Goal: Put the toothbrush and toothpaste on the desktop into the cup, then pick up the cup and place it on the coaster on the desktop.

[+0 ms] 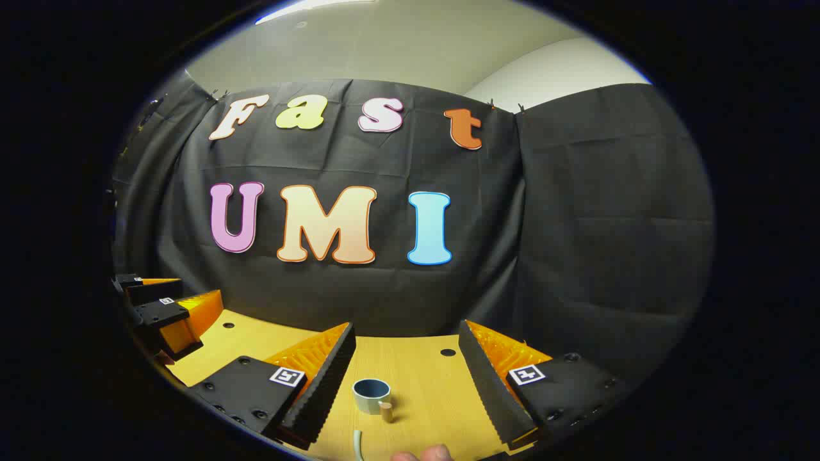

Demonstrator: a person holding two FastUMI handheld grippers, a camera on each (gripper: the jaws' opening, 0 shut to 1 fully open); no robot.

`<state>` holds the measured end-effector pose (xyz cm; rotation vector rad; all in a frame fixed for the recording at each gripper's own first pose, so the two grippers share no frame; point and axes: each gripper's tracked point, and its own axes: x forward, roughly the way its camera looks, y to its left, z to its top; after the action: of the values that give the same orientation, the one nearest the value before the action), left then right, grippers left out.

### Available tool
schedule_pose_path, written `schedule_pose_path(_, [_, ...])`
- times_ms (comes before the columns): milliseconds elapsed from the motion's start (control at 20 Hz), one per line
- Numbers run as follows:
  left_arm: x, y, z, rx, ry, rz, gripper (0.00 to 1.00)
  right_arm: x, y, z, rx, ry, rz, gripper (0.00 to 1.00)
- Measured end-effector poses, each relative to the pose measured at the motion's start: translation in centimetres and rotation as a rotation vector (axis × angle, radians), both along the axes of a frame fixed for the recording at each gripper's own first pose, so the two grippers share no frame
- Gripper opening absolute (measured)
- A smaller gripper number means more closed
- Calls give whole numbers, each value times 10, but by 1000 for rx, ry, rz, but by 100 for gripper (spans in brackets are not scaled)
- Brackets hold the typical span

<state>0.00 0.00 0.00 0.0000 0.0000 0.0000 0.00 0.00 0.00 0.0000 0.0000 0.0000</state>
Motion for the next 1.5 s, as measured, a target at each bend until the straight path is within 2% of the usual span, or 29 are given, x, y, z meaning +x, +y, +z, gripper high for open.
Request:
schedule_pose_path(100, [-2,1,2,8,-4,1,95,0,0,0,11,0,0,99])
schedule_pose_path(150, [-2,2,2,14,0,3,94,-1,1,-1,11,3,4,96])
schedule_pose_path(200, [-4,3,1,16,3,4,95,-1,2,-1,12,1,9,99])
schedule_pose_path(300, [-6,6,-2,28,10,10,97,-2,7,1,17,-5,22,100])
schedule_pose_path(350, [-7,7,-2,34,11,12,94,-2,10,-3,21,-1,32,100])
schedule_pose_path(650, [-14,15,-11,42,27,35,94,-4,29,-14,3,23,96,99])
schedule_pose_path(1000, [-17,21,-24,36,55,46,95,1,35,-18,-8,35,116,99])
schedule_pose_path(1500, [-24,28,-61,43,140,33,97,6,60,-62,-42,140,179,100])
